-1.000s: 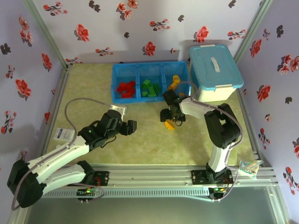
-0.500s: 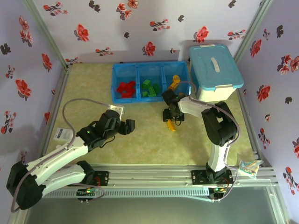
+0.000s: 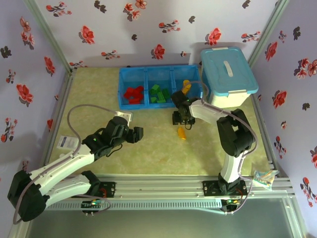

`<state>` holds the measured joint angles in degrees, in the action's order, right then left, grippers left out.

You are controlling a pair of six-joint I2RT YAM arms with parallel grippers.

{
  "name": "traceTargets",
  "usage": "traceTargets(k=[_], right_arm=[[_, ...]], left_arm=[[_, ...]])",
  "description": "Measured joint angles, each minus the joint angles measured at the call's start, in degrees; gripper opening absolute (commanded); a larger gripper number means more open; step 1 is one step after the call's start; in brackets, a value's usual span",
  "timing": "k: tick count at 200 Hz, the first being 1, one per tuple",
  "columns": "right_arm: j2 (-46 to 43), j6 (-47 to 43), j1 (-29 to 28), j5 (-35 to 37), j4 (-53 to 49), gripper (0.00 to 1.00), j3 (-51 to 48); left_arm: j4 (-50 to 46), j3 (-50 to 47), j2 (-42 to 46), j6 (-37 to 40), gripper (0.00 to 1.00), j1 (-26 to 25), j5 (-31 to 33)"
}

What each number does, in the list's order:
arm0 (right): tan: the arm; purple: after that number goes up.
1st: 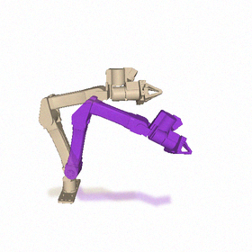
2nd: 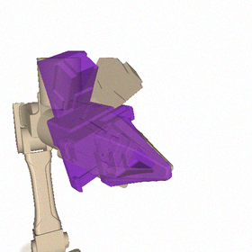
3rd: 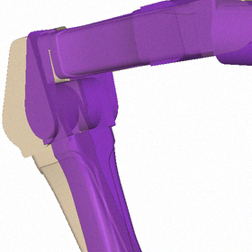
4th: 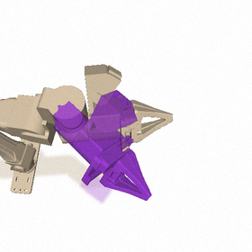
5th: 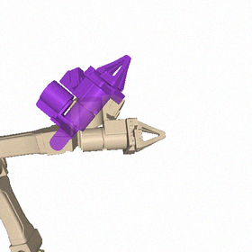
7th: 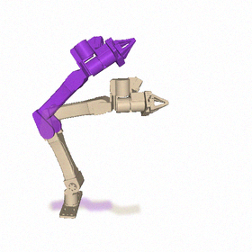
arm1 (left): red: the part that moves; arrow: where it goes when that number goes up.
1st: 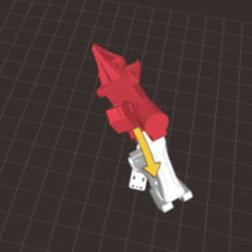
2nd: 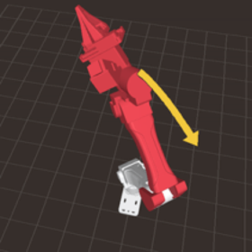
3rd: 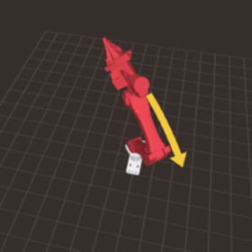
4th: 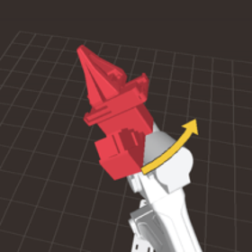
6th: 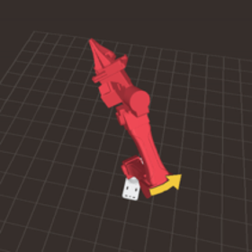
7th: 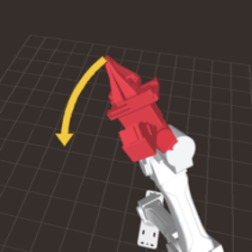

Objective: Sort the legos into containers by color
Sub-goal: Pick up the lego from the center of the table, then place the lego in the container, then pick up the lego from the center of the table.

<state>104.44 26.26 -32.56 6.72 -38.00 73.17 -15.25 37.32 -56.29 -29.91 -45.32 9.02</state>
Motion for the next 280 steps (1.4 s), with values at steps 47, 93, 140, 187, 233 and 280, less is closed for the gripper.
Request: traceTargets(k=[47,93,140,187,233,280], right_arm=[[-1.86,-2.56,4.31,2.51,-3.08,0.54,11.85],[3.72,-4.33,10.75,2.49,-6.32,0.55,23.63],[15.10,-5.68,12.22,2.95,-11.45,0.86,36.11],[10.97,-6.21,11.93,3.65,-10.80,0.88,30.60],[-2.78,-6.23,10.54,2.40,-6.69,0.84,15.15],[-10.75,-6.08,4.92,0.81,-3.45,0.76,1.92]], left_arm=[[-0.31,-0.44,3.02,-0.28,0.71,0.00,0.00],[-0.52,-2.84,5.29,-1.53,0.71,-0.79,-0.02],[-1.18,-3.34,6.84,-2.38,0.71,-1.73,-0.02],[-1.57,-3.76,8.72,-2.78,0.71,-1.95,0.04],[-1.62,-4.31,8.92,-2.78,0.70,-1.95,0.55],[-1.77,-4.61,8.92,-2.78,0.70,-1.95,1.14]])
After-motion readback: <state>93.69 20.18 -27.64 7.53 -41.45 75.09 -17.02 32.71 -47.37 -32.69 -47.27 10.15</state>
